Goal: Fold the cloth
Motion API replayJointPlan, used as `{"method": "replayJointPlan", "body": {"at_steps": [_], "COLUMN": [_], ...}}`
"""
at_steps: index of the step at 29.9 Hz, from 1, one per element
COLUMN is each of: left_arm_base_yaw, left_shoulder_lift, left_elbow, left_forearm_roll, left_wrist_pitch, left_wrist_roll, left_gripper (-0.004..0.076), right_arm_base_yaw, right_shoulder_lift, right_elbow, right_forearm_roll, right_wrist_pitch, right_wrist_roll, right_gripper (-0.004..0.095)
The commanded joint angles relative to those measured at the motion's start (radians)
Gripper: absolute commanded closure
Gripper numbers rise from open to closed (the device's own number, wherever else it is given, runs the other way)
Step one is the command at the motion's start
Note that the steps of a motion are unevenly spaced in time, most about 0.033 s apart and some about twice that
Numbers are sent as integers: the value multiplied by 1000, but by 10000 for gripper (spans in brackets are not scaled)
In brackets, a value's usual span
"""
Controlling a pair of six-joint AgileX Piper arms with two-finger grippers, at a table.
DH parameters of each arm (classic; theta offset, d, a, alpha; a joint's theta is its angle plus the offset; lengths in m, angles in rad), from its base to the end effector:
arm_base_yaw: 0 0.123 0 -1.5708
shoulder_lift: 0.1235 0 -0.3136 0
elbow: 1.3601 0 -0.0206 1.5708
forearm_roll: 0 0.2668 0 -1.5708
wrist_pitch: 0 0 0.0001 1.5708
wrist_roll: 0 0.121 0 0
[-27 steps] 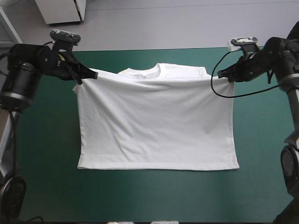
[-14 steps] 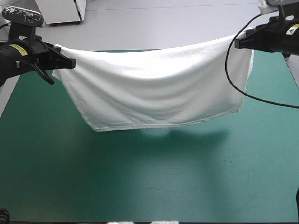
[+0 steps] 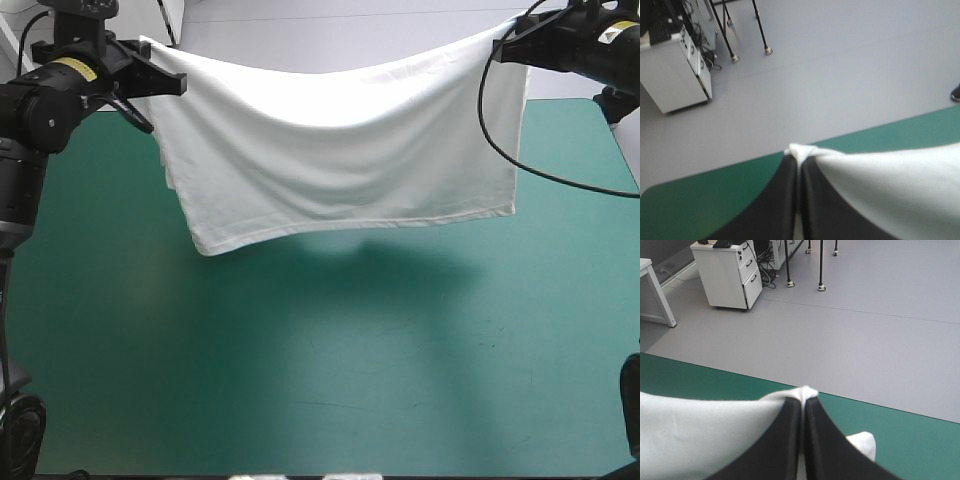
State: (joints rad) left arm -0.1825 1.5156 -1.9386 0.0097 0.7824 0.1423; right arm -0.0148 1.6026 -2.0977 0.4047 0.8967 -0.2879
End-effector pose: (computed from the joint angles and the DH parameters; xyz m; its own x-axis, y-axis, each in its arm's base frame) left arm 0.3548 -0.0646 0.5515 -0.2354 0.1946 -0.9522 0.2124 0.9664 0.1450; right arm 0.3714 0.0318 0.5656 -0.2620 -0.0215 -0.9648 -0.2892 0.9556 0.0573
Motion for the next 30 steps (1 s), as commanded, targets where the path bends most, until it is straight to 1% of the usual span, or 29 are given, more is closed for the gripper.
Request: {"method": "replayJointPlan", "body": {"at_steps": [1,3,6,9,12,15,21,23,25,30], "left_arm_base_yaw": [-3,-3,-3,-3,-3,-3,-3,-3,-3,-3], "left_shoulder_lift": [6,46,129,209,248,264,250,231,218,153], "left_elbow": [-37,-77,-176,-269,-290,-267,-164,-142,-129,-68], "left_forearm_roll": [8,8,6,1,-10,-33,-62,-88,-89,-102], "left_wrist_pitch": [-239,-276,-302,-290,-276,-200,-105,-41,50,143], "left_wrist_roll": [7,9,32,33,33,33,33,33,33,33], "left_gripper": [733,733,733,733,733,733,733,733,733,733], "right_arm_base_yaw": [-10,-10,-10,-10,-10,-10,-19,-28,-39,-49], "right_shoulder_lift": [28,68,137,206,258,287,297,283,260,154], "right_elbow": [-49,-82,-164,-242,-275,-275,-218,-177,-116,94], "right_forearm_roll": [52,59,59,59,59,59,59,55,51,10], "right_wrist_pitch": [-164,-177,-185,-186,-186,-161,-42,-20,-14,-16], "right_wrist_roll": [-36,-45,-61,-61,-65,-84,-84,-84,-84,-84], "right_gripper": [921,921,921,921,921,921,921,921,921,921]}}
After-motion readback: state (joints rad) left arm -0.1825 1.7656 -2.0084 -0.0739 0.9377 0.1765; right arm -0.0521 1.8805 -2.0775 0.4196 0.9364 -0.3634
